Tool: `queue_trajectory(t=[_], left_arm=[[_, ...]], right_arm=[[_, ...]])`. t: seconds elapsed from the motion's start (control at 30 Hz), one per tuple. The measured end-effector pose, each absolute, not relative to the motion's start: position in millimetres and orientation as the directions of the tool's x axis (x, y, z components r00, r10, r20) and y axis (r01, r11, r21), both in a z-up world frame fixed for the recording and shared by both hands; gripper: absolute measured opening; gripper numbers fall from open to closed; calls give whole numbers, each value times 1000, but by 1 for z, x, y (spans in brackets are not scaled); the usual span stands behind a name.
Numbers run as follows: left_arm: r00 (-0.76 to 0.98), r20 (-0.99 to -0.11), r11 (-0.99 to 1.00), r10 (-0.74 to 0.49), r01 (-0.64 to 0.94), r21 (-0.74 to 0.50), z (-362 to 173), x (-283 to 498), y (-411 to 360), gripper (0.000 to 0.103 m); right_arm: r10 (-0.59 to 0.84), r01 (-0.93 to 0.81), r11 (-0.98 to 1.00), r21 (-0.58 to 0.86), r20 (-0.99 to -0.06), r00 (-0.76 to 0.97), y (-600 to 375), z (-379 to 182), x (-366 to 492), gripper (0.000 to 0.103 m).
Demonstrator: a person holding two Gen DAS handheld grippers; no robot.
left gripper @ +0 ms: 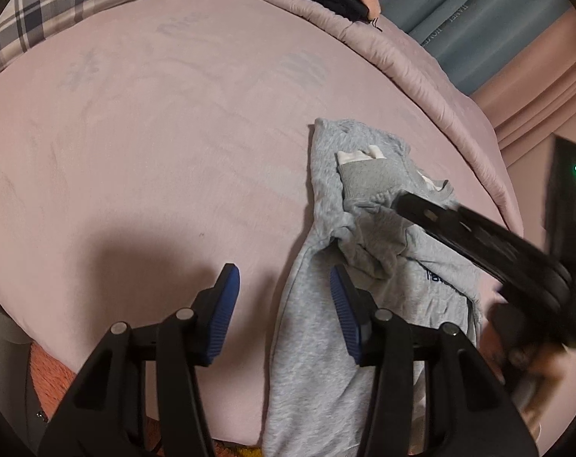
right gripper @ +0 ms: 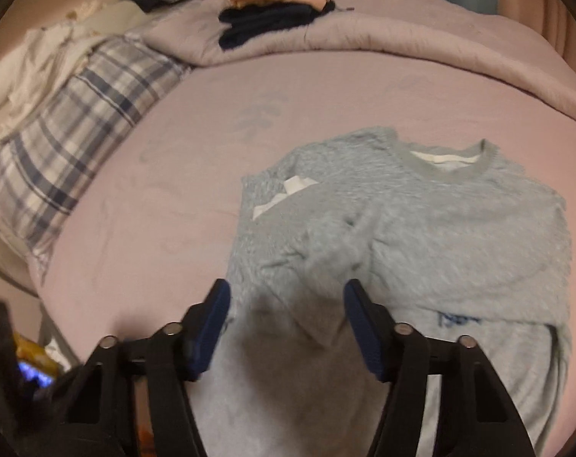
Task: Fold small clothes
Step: 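Move the right tool to the folded sleeve cuff and grasp it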
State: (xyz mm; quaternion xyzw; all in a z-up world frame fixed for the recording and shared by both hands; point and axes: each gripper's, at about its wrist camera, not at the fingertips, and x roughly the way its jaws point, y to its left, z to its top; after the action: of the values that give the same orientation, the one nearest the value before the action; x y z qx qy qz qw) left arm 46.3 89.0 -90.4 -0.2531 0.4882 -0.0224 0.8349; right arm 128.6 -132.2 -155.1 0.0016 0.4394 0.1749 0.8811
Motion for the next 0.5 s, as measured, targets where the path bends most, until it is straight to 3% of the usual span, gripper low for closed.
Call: queue_trajectory(t=[0.27, 0.5], left_arm=[[507, -813, 864, -287, -229, -448, -92, 44, 95, 49], [518, -811, 872, -270, -226, -434, -88, 44, 89, 50]], right_arm=[[181, -255, 966, 49, -831, 526, -98, -187, 164, 61], [26, -245, 956, -159, -790, 613, -71, -199, 159, 61]])
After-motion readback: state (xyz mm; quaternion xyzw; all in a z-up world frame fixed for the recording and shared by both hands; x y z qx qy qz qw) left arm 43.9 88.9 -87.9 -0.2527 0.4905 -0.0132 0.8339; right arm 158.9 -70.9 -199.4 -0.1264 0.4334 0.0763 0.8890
